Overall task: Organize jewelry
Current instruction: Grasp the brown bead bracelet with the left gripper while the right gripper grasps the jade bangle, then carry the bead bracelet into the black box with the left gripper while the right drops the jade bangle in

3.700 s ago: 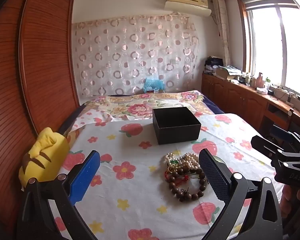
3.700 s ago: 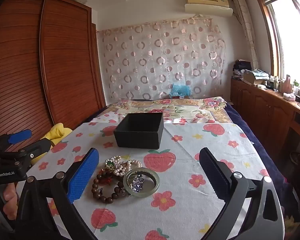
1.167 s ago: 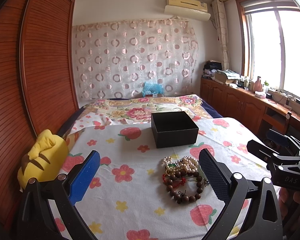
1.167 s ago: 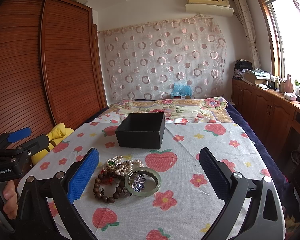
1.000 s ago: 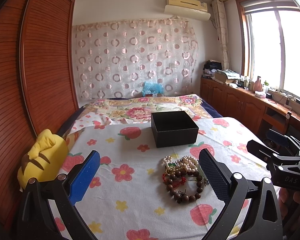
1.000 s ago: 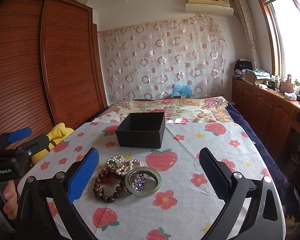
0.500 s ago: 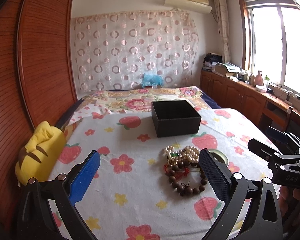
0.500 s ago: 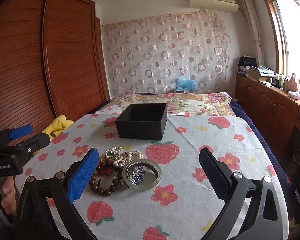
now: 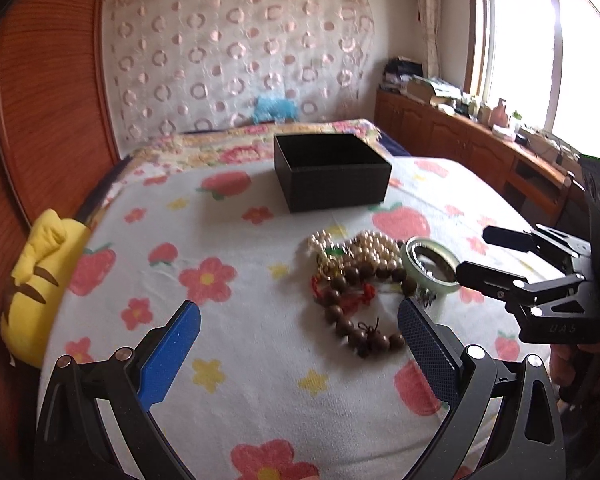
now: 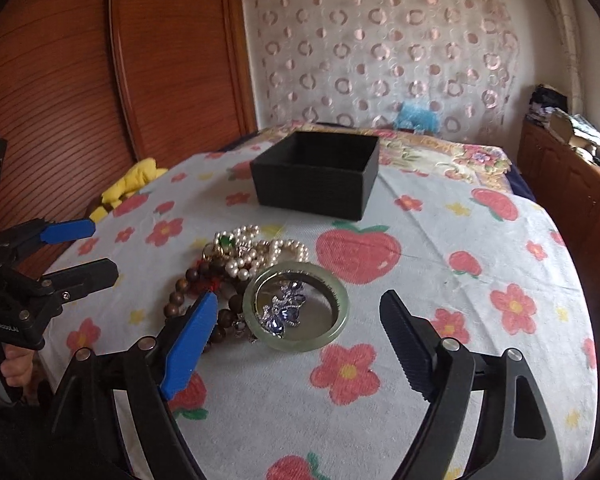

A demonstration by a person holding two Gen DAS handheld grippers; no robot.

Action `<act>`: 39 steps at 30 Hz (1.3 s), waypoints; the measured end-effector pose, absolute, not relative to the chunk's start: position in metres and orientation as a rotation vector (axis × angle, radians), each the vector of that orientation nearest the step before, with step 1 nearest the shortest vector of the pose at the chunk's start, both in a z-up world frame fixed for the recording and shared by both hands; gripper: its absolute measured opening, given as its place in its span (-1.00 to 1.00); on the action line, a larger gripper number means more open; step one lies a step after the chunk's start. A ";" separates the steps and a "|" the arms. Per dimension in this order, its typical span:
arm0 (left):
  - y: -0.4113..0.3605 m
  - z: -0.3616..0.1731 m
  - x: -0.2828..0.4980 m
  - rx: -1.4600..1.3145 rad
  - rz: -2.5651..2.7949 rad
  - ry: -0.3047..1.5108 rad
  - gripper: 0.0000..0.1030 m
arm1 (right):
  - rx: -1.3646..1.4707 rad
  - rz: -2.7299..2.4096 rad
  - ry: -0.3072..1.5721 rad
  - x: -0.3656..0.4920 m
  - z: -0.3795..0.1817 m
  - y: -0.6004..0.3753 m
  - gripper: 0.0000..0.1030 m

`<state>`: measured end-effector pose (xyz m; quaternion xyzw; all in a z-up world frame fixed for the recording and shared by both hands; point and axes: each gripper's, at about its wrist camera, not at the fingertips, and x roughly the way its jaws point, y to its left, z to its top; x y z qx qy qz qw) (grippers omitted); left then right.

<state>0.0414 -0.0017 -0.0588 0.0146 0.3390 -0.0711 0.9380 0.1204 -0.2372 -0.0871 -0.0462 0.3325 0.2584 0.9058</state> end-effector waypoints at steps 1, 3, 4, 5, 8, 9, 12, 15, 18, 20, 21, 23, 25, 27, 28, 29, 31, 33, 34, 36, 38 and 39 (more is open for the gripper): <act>-0.002 -0.063 0.044 0.030 -0.148 0.706 0.85 | -0.101 0.543 0.707 0.124 -0.090 -0.235 0.65; -0.002 -0.066 0.047 0.030 -0.150 0.720 0.85 | -0.105 0.560 0.741 0.131 -0.095 -0.232 0.65; -0.002 -0.067 0.047 0.028 -0.153 0.725 0.85 | -0.104 0.563 0.755 0.134 -0.097 -0.232 0.65; -0.002 -0.068 0.048 0.028 -0.156 0.728 0.85 | -0.100 0.575 0.773 0.138 -0.099 -0.231 0.65; 0.000 -0.073 0.053 0.023 -0.165 0.746 0.85 | -0.092 0.594 0.805 0.146 -0.103 -0.229 0.65; 0.001 -0.075 0.054 0.017 -0.173 0.755 0.85 | -0.086 0.600 0.820 0.149 -0.105 -0.229 0.65; 0.003 -0.079 0.060 0.009 -0.192 0.776 0.84 | -0.081 0.614 0.859 0.158 -0.112 -0.225 0.65; 0.001 -0.085 0.065 -0.005 -0.228 0.806 0.59 | -0.086 0.623 0.883 0.162 -0.116 -0.221 0.65; -0.002 -0.092 0.070 -0.031 -0.279 0.845 0.29 | -0.081 0.633 0.892 0.164 -0.116 -0.220 0.45; -0.008 -0.094 0.072 -0.027 -0.292 0.855 0.06 | -0.092 0.633 0.887 0.163 -0.114 -0.220 0.45; -0.011 -0.095 0.073 -0.025 -0.301 0.860 0.03 | -0.098 0.634 0.881 0.161 -0.114 -0.221 0.45; -0.013 -0.096 0.078 -0.046 -0.329 0.874 -0.10 | -0.105 0.636 0.866 0.158 -0.111 -0.223 0.44; -0.013 -0.097 0.083 -0.072 -0.338 0.889 -0.19 | -0.104 0.634 0.844 0.154 -0.106 -0.226 0.44; -0.014 -0.099 0.088 -0.077 -0.332 0.898 -0.31 | -0.108 0.629 0.822 0.151 -0.101 -0.228 0.45; -0.014 -0.100 0.090 -0.078 -0.330 0.905 -0.42 | -0.111 0.628 0.815 0.150 -0.099 -0.229 0.45; -0.014 -0.101 0.091 -0.079 -0.326 0.903 -0.47 | -0.115 0.629 0.808 0.148 -0.098 -0.229 0.45; -0.013 -0.101 0.091 -0.080 -0.321 0.905 -0.53 | -0.120 0.627 0.804 0.146 -0.097 -0.231 0.45; -0.013 -0.101 0.091 -0.083 -0.325 0.909 -0.68 | -0.121 0.614 0.803 0.146 -0.097 -0.233 0.45; -0.013 -0.101 0.089 -0.085 -0.328 0.905 -0.69 | -0.118 0.613 0.803 0.146 -0.097 -0.235 0.45; -0.012 -0.099 0.087 -0.081 -0.331 0.893 -0.79 | -0.113 0.610 0.803 0.146 -0.097 -0.237 0.45; -0.012 -0.090 0.081 -0.085 -0.338 0.858 -0.79 | -0.112 0.605 0.801 0.145 -0.097 -0.239 0.45; -0.012 -0.083 0.077 -0.080 -0.342 0.830 -0.79 | -0.112 0.604 0.800 0.144 -0.096 -0.240 0.45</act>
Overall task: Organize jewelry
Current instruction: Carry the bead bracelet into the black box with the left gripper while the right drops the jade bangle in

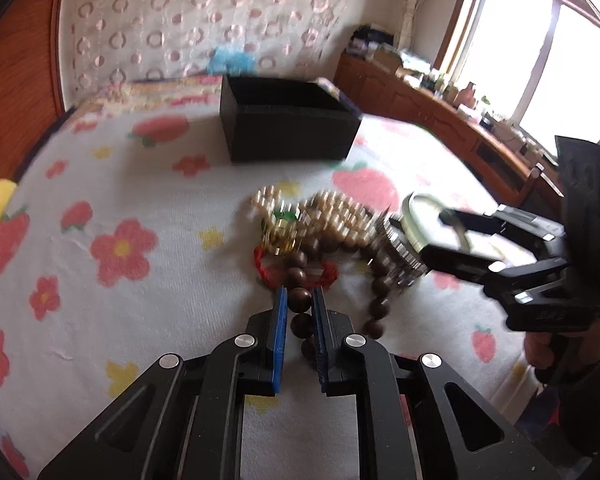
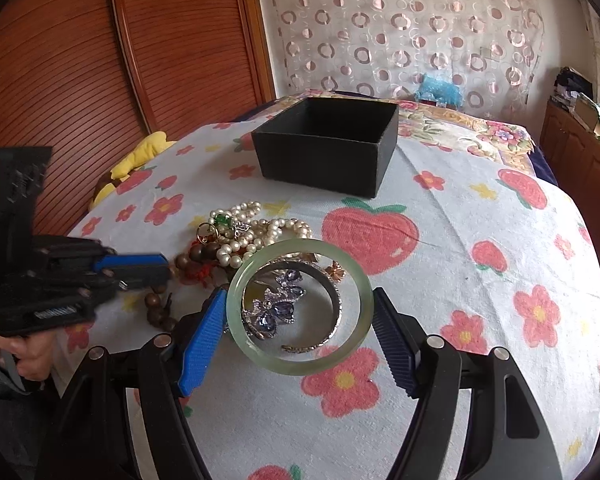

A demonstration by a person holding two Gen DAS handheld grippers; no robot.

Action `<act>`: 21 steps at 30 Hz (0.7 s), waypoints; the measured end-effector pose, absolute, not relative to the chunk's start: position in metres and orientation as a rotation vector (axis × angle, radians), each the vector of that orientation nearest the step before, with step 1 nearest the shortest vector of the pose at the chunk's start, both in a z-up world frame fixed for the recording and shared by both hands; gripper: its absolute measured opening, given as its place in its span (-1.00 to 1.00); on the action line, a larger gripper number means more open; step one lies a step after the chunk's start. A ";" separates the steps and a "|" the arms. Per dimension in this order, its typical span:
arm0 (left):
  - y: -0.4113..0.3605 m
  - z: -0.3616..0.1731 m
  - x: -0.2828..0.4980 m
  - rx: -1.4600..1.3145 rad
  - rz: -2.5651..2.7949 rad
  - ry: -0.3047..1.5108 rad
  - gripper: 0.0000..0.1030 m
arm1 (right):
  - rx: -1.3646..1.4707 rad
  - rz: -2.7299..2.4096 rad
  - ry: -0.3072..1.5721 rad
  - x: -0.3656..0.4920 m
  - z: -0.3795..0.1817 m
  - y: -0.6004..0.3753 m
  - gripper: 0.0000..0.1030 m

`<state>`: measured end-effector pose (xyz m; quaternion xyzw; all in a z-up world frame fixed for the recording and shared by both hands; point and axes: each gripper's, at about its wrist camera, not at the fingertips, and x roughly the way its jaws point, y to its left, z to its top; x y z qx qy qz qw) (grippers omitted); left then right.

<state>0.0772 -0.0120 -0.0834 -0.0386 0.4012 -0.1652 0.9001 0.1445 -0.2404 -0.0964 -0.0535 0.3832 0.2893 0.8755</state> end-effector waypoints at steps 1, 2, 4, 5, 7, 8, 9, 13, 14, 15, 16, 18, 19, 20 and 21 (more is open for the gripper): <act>-0.013 -0.078 0.075 -0.074 -0.344 0.809 -0.79 | -0.113 0.601 0.797 0.144 -0.095 -0.241 0.45; -0.013 -0.074 0.074 -0.072 -0.347 0.796 -0.79 | -0.113 0.599 0.794 0.144 -0.094 -0.242 0.45; -0.013 -0.064 0.072 -0.077 -0.352 0.765 -0.79 | -0.112 0.596 0.786 0.145 -0.091 -0.243 0.45; -0.013 -0.058 0.071 -0.078 -0.356 0.749 -0.79 | -0.113 0.595 0.782 0.145 -0.090 -0.243 0.45; -0.013 -0.047 0.069 -0.079 -0.370 0.720 -0.79 | -0.112 0.590 0.770 0.146 -0.085 -0.244 0.45; -0.013 -0.042 0.069 -0.079 -0.375 0.708 -0.79 | -0.112 0.589 0.765 0.147 -0.083 -0.245 0.45; -0.013 -0.037 0.068 -0.079 -0.379 0.696 -0.79 | -0.113 0.589 0.759 0.147 -0.081 -0.245 0.45; -0.018 -0.018 0.068 -0.064 -0.392 0.649 -0.79 | -0.124 0.582 0.734 0.151 -0.071 -0.246 0.45; -0.020 -0.013 0.069 -0.055 -0.391 0.637 -0.79 | -0.122 0.581 0.728 0.154 -0.068 -0.247 0.45; -0.021 -0.010 0.070 -0.050 -0.389 0.631 -0.79 | -0.123 0.581 0.725 0.156 -0.066 -0.248 0.45; -0.022 -0.006 0.071 -0.043 -0.387 0.621 -0.79 | -0.127 0.579 0.720 0.159 -0.064 -0.247 0.45; -0.023 -0.001 0.075 -0.034 -0.380 0.608 -0.79 | -0.136 0.574 0.714 0.167 -0.060 -0.246 0.45; -0.023 0.001 0.077 -0.031 -0.377 0.604 -0.79 | -0.138 0.573 0.711 0.171 -0.059 -0.245 0.45; -0.022 0.004 0.080 -0.030 -0.374 0.599 -0.79 | -0.141 0.570 0.708 0.178 -0.056 -0.244 0.45; -0.021 0.007 0.082 -0.029 -0.371 0.594 -0.79 | -0.142 0.567 0.706 0.182 -0.055 -0.241 0.45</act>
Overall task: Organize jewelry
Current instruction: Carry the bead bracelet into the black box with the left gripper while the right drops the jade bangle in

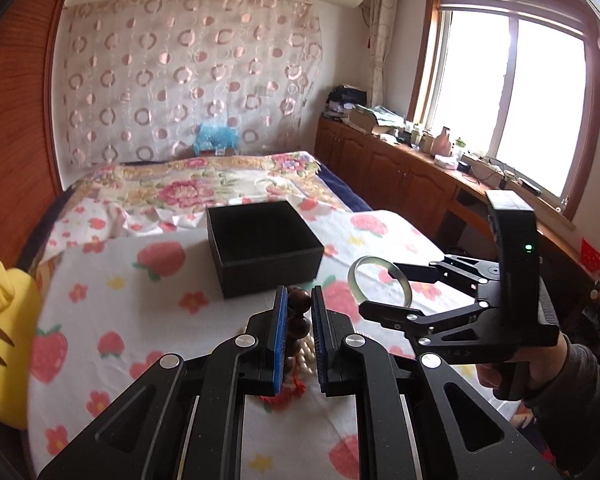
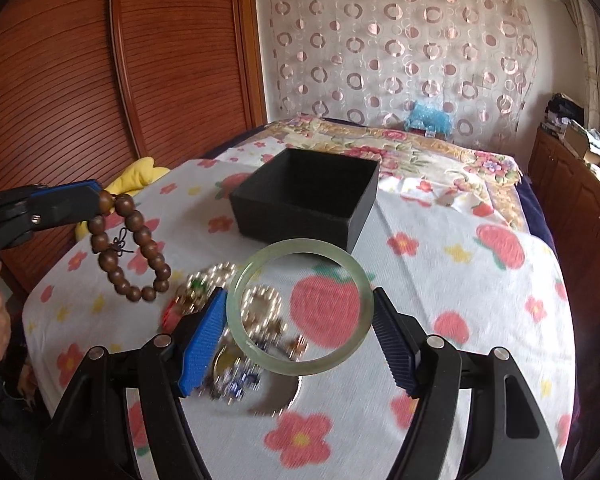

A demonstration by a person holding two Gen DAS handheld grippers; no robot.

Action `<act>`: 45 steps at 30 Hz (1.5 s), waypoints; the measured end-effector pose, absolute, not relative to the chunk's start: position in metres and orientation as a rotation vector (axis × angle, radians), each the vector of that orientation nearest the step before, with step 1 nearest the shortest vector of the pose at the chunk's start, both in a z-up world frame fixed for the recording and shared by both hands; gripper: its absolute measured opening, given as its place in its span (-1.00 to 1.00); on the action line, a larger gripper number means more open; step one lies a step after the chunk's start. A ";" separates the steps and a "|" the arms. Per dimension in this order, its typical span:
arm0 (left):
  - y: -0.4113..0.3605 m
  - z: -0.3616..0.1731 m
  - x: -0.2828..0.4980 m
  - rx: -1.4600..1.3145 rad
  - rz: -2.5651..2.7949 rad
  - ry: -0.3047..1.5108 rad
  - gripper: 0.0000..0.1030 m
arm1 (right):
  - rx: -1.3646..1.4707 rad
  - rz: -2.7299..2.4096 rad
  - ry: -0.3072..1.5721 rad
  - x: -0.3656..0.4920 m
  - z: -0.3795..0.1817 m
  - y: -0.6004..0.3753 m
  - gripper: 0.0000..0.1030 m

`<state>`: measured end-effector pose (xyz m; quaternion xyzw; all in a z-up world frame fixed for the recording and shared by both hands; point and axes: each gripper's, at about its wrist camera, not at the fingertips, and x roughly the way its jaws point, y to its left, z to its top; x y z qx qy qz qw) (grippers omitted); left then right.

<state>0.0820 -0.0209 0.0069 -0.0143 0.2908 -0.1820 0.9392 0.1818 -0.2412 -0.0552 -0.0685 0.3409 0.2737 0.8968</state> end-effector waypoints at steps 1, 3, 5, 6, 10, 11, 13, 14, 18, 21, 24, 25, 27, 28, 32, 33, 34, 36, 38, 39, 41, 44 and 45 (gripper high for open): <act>-0.020 0.010 0.085 -0.026 -0.367 0.588 -0.79 | -0.144 0.565 0.703 0.187 -0.054 -0.240 0.45; -0.018 0.016 0.091 -0.018 -0.355 0.576 -0.79 | -0.147 0.562 0.696 0.200 -0.051 -0.235 0.45; -0.015 0.022 0.098 -0.010 -0.340 0.566 -0.79 | -0.154 0.559 0.686 0.215 -0.047 -0.231 0.45; -0.014 0.025 0.104 -0.001 -0.332 0.563 -0.79 | -0.160 0.562 0.685 0.222 -0.046 -0.228 0.45; -0.007 0.034 0.123 0.015 -0.309 0.558 -0.79 | -0.184 0.566 0.678 0.248 -0.044 -0.217 0.45; -0.006 0.037 0.129 0.020 -0.302 0.557 -0.79 | -0.183 0.570 0.679 0.255 -0.043 -0.213 0.45; -0.003 0.039 0.140 0.031 -0.285 0.555 -0.79 | -0.181 0.579 0.680 0.269 -0.043 -0.209 0.45; -0.002 0.041 0.145 0.033 -0.280 0.556 -0.79 | -0.181 0.579 0.681 0.276 -0.043 -0.207 0.45; 0.004 0.045 0.163 0.026 -0.259 0.558 -0.79 | -0.173 0.581 0.701 0.297 -0.044 -0.200 0.45; 0.009 0.045 0.177 0.008 -0.250 0.569 -0.79 | -0.186 0.595 0.710 0.305 -0.045 -0.192 0.45; 0.008 0.046 0.188 0.010 -0.236 0.578 -0.79 | -0.205 0.598 0.720 0.311 -0.049 -0.183 0.45; 0.006 0.047 0.192 0.013 -0.232 0.578 -0.79 | -0.207 0.601 0.726 0.312 -0.051 -0.181 0.45; 0.005 0.049 0.198 0.017 -0.224 0.577 -0.79 | -0.203 0.613 0.730 0.312 -0.054 -0.179 0.63; 0.004 0.049 0.201 0.021 -0.221 0.578 -0.79 | -0.198 0.612 0.730 0.312 -0.054 -0.180 0.66; 0.000 0.049 0.209 0.034 -0.216 0.582 -0.79 | -0.176 0.602 0.709 0.303 -0.052 -0.194 0.66; 0.000 0.051 0.210 0.032 -0.217 0.581 -0.79 | -0.174 0.598 0.706 0.302 -0.052 -0.197 0.66; -0.001 0.051 0.210 0.032 -0.218 0.580 -0.79 | -0.173 0.591 0.703 0.298 -0.052 -0.203 0.66; -0.003 0.051 0.215 0.033 -0.219 0.577 -0.79 | -0.171 0.585 0.699 0.292 -0.052 -0.210 0.66; -0.008 0.050 0.221 0.037 -0.221 0.579 -0.79 | -0.167 0.578 0.696 0.285 -0.052 -0.220 0.66; -0.010 0.048 0.223 0.040 -0.220 0.580 -0.79 | -0.166 0.573 0.694 0.281 -0.052 -0.225 0.66; -0.014 0.043 0.230 0.047 -0.218 0.588 -0.79 | -0.163 0.565 0.692 0.277 -0.053 -0.230 0.66; -0.020 0.033 0.238 0.051 -0.217 0.608 -0.78 | -0.141 0.560 0.691 0.268 -0.055 -0.243 0.66; -0.021 0.030 0.241 0.052 -0.216 0.617 -0.78 | -0.137 0.560 0.692 0.265 -0.056 -0.245 0.66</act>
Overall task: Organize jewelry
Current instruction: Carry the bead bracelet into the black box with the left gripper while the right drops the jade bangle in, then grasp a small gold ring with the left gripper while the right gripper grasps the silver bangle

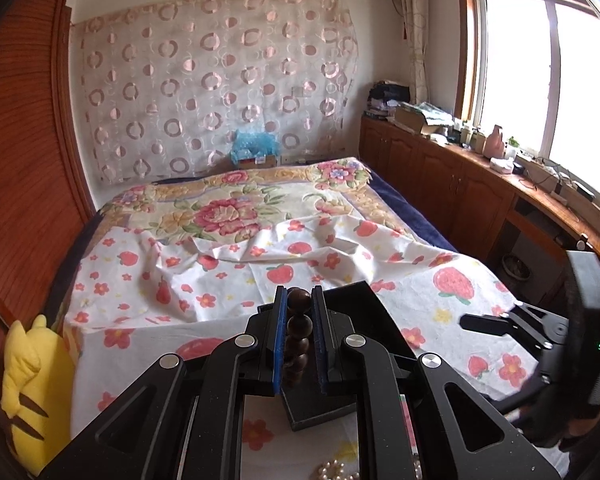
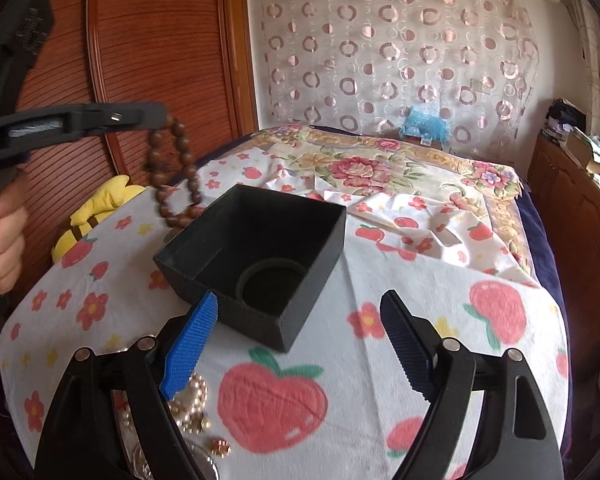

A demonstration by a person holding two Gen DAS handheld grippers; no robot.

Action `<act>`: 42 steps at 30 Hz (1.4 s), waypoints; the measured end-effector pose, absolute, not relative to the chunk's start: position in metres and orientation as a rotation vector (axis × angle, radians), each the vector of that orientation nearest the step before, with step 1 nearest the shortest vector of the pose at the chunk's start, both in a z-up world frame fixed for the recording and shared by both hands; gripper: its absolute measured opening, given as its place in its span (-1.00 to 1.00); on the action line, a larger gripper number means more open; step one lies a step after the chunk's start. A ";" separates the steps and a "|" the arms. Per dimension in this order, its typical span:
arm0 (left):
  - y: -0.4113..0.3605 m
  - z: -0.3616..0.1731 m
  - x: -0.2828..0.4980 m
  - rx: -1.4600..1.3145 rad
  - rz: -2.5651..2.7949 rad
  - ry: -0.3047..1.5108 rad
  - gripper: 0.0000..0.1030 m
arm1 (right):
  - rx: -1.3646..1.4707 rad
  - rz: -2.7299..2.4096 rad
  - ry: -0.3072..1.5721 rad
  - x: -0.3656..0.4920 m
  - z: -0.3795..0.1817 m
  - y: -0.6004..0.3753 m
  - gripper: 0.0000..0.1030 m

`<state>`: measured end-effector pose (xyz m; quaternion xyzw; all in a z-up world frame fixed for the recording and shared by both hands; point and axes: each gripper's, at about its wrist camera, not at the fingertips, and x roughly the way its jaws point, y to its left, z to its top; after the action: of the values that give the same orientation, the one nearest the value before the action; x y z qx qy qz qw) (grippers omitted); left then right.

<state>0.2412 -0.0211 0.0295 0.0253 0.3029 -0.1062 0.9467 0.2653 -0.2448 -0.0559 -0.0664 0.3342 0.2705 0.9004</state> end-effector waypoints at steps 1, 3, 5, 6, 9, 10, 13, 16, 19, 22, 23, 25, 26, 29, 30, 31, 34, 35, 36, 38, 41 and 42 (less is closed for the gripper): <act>-0.022 0.027 0.243 0.051 -0.216 0.624 -0.78 | -0.137 0.558 0.691 0.264 -0.057 -0.247 0.66; -0.023 0.019 0.246 0.050 -0.217 0.641 -0.78 | -0.139 0.555 0.688 0.257 -0.059 -0.250 0.66; -0.024 0.009 0.248 0.050 -0.218 0.669 -0.78 | -0.131 0.552 0.684 0.251 -0.060 -0.254 0.66; -0.024 0.002 0.249 0.051 -0.218 0.691 -0.78 | -0.126 0.552 0.683 0.249 -0.061 -0.255 0.66; -0.023 -0.008 0.244 0.065 -0.215 0.706 -0.77 | -0.117 0.554 0.676 0.237 -0.062 -0.257 0.66; -0.024 -0.010 0.241 0.066 -0.217 0.710 -0.77 | -0.114 0.556 0.675 0.234 -0.062 -0.258 0.66; -0.021 -0.019 0.226 0.078 -0.223 0.721 -0.74 | -0.099 0.533 0.680 0.221 -0.063 -0.260 0.66; -0.018 -0.027 0.210 0.083 -0.226 0.725 -0.54 | -0.087 0.538 0.679 0.208 -0.065 -0.262 0.66; -0.012 -0.039 0.193 0.068 -0.241 0.747 -0.53 | -0.073 0.570 0.694 0.197 -0.070 -0.262 0.66; -0.007 -0.050 0.178 0.057 -0.246 0.764 -0.51 | -0.080 0.585 0.707 0.185 -0.076 -0.258 0.66; -0.005 -0.053 0.174 0.050 -0.251 0.771 -0.51 | -0.082 0.590 0.713 0.183 -0.078 -0.257 0.66; -0.002 -0.061 0.164 0.041 -0.258 0.788 -0.51 | -0.091 0.609 0.731 0.176 -0.082 -0.254 0.66; -0.001 -0.064 0.160 0.038 -0.259 0.795 -0.50 | -0.099 0.616 0.733 0.172 -0.084 -0.252 0.66; 0.002 -0.072 0.150 0.019 -0.262 0.811 -0.50 | -0.101 0.634 0.747 0.165 -0.087 -0.248 0.66; 0.003 -0.073 0.147 0.014 -0.263 0.813 -0.50 | -0.099 0.639 0.752 0.164 -0.088 -0.246 0.66; 0.005 -0.075 0.143 0.008 -0.263 0.814 -0.50 | -0.095 0.645 0.758 0.164 -0.089 -0.245 0.66; 0.007 -0.077 0.133 -0.011 -0.268 0.817 -0.47 | -0.093 0.655 0.776 0.162 -0.093 -0.241 0.66; 0.008 -0.078 0.130 -0.017 -0.273 0.820 -0.46 | -0.091 0.659 0.786 0.162 -0.096 -0.239 0.66; 0.008 -0.079 0.126 -0.023 -0.276 0.823 -0.46 | -0.088 0.663 0.797 0.163 -0.098 -0.237 0.66; 0.007 -0.081 0.122 -0.029 -0.283 0.828 -0.46 | -0.088 0.665 0.812 0.164 -0.101 -0.235 0.66; 0.004 -0.083 0.117 -0.022 -0.286 0.831 -0.46 | -0.088 0.658 0.833 0.166 -0.106 -0.232 0.66; 0.002 -0.083 0.114 -0.019 -0.287 0.831 -0.45 | -0.085 0.659 0.838 0.166 -0.107 -0.231 0.66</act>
<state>0.1144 0.0023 -0.0834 -0.0090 0.4022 -0.1387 0.9049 0.1664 -0.2314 -0.1066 -0.0405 0.3991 0.3140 0.8605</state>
